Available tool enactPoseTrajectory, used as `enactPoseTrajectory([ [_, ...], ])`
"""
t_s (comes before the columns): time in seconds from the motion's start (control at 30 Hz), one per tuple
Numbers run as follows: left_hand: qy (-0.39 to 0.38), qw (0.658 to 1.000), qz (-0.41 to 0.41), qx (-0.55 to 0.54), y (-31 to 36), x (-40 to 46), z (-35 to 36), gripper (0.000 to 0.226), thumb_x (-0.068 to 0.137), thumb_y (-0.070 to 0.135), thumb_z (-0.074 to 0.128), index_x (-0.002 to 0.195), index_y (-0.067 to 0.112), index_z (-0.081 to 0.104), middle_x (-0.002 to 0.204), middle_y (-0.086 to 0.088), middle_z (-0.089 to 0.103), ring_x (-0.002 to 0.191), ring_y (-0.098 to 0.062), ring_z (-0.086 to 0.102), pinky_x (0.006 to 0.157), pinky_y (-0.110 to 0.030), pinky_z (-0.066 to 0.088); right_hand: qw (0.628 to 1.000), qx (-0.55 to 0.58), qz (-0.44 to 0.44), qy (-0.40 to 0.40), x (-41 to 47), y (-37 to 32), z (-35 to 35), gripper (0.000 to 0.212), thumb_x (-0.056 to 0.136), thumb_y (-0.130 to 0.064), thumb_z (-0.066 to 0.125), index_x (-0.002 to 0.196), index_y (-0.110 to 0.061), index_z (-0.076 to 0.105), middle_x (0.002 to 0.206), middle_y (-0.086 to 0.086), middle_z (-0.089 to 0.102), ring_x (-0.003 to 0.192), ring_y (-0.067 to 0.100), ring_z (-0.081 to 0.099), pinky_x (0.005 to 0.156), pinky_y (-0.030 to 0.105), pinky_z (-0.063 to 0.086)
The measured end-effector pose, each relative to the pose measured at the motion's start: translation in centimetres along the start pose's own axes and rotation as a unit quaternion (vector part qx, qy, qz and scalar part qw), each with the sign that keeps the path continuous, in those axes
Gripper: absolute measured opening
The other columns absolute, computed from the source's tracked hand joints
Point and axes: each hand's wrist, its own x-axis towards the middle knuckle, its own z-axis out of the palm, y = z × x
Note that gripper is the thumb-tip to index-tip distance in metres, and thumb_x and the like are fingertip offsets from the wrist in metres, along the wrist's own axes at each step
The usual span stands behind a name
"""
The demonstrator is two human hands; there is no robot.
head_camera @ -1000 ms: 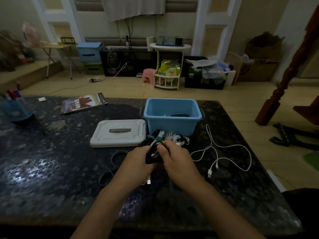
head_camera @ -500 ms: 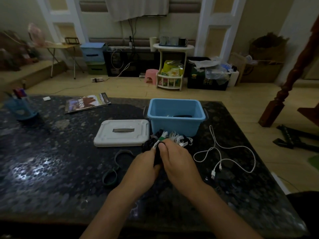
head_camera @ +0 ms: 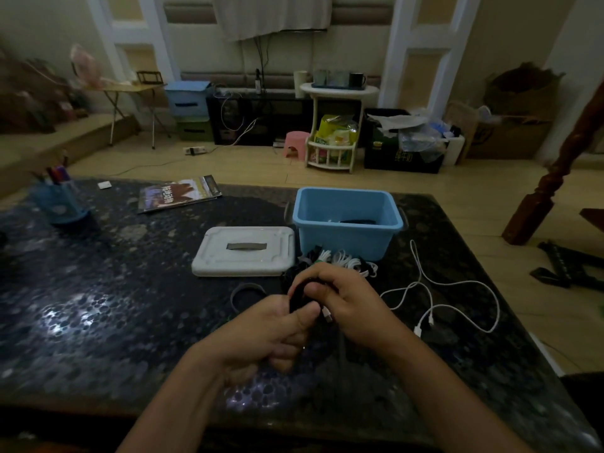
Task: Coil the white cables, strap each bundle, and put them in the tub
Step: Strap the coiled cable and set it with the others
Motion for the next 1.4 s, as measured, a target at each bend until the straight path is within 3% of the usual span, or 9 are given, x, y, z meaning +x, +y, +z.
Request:
enactPoseTrajectory([
  [0.2, 0.111, 0.99, -0.026, 0.08, -0.5, -1.2, -1.6, 0.033, 0.101, 0.046, 0.045, 0.078, 0.023, 0.047, 0.054, 0.008, 0.032, 0.042, -0.005, 0.024, 0.041, -0.02, 0.022, 0.996, 0.054, 0.017, -0.073, 1.7, 0.3, 1.9, 0.025, 0.096, 0.006, 0.055, 0.107, -0.007, 0.073, 0.099, -0.004, 0.071, 0.096, 0.003, 0.066, 0.086, 0.016, 0.05],
  [0.33, 0.253, 0.901, 0.019, 0.35, -2.1, -2.1, -5.3, 0.032, 0.103, 0.038, 0.047, 0.077, 0.02, 0.052, 0.058, 0.009, 0.05, 0.047, -0.001, 0.045, 0.051, -0.024, 0.035, 0.985, 0.038, 0.118, -0.122, 3.3, 1.5, 3.0, 0.041, 0.097, 0.003, 0.058, 0.131, -0.018, 0.062, 0.122, -0.003, 0.066, 0.106, 0.007, 0.066, 0.093, 0.021, 0.053],
  [0.53, 0.426, 0.807, 0.046, 0.407, -3.2, -5.6, -11.6, 0.032, 0.101, 0.033, 0.049, 0.073, 0.018, 0.052, 0.069, 0.002, 0.057, 0.069, -0.019, 0.055, 0.057, -0.029, 0.035, 0.976, -0.137, 0.161, -0.046, 4.9, 2.8, 7.9, 0.019, 0.095, -0.022, 0.064, 0.113, -0.025, 0.069, 0.098, -0.009, 0.07, 0.088, 0.009, 0.068, 0.085, 0.029, 0.054],
  [0.7, 0.458, 0.799, 0.015, 0.389, -3.8, -6.7, -13.6, 0.029, 0.102, 0.033, 0.048, 0.079, 0.017, 0.057, 0.073, -0.002, 0.058, 0.069, -0.017, 0.055, 0.055, -0.027, 0.033, 0.937, -0.285, 0.084, -0.185, 4.9, 3.3, 13.6, 0.039, 0.086, -0.045, 0.073, 0.119, -0.029, 0.062, 0.119, -0.001, 0.056, 0.113, 0.02, 0.051, 0.093, 0.038, 0.047],
  [0.87, 0.452, 0.806, -0.009, 0.381, -3.7, -6.9, -13.8, 0.034, 0.103, 0.034, 0.046, 0.072, 0.018, 0.047, 0.07, -0.003, 0.052, 0.062, -0.014, 0.049, 0.052, -0.03, 0.028, 0.895, -0.413, 0.014, -0.165, 4.2, 4.5, 17.3, 0.04, 0.089, -0.047, 0.064, 0.114, -0.017, 0.061, 0.122, 0.007, 0.054, 0.124, 0.029, 0.038, 0.107, 0.043, 0.032],
  [0.97, 0.45, 0.812, -0.008, 0.37, -3.6, -6.9, -14.0, 0.034, 0.103, 0.035, 0.046, 0.075, 0.016, 0.05, 0.072, -0.006, 0.056, 0.064, -0.016, 0.052, 0.053, -0.031, 0.031, 0.891, -0.435, -0.011, -0.13, 3.7, 5.5, 18.7, 0.028, 0.083, -0.041, 0.071, 0.099, -0.019, 0.068, 0.106, 0.006, 0.065, 0.115, 0.03, 0.053, 0.114, 0.046, 0.032],
  [1.17, 0.456, 0.808, -0.002, 0.374, -3.6, -6.7, -14.0, 0.034, 0.103, 0.035, 0.047, 0.073, 0.018, 0.05, 0.069, -0.003, 0.055, 0.063, -0.014, 0.052, 0.052, -0.03, 0.03, 0.961, -0.261, 0.045, -0.079, 3.9, 3.2, 16.9, 0.011, 0.096, -0.039, 0.058, 0.102, -0.029, 0.062, 0.101, -0.006, 0.063, 0.114, 0.012, 0.049, 0.123, 0.033, 0.005],
  [1.3, 0.464, 0.814, 0.004, 0.349, -3.4, -6.0, -13.7, 0.035, 0.102, 0.036, 0.048, 0.073, 0.017, 0.05, 0.07, -0.004, 0.056, 0.065, -0.016, 0.052, 0.055, -0.033, 0.032, 0.988, -0.092, 0.118, -0.05, 4.3, 2.2, 14.7, 0.017, 0.094, -0.027, 0.064, 0.104, -0.041, 0.062, 0.085, -0.01, 0.071, 0.093, 0.007, 0.062, 0.115, 0.026, 0.028],
  [1.4, 0.46, 0.823, 0.019, 0.332, -3.1, -5.1, -13.1, 0.035, 0.102, 0.034, 0.049, 0.071, 0.017, 0.05, 0.065, -0.002, 0.054, 0.062, -0.017, 0.051, 0.055, -0.033, 0.033, 0.983, 0.085, 0.156, -0.051, 4.1, 1.4, 12.4, 0.028, 0.095, -0.013, 0.063, 0.103, -0.039, 0.065, 0.073, -0.006, 0.072, 0.091, 0.015, 0.071, 0.097, 0.037, 0.053],
])
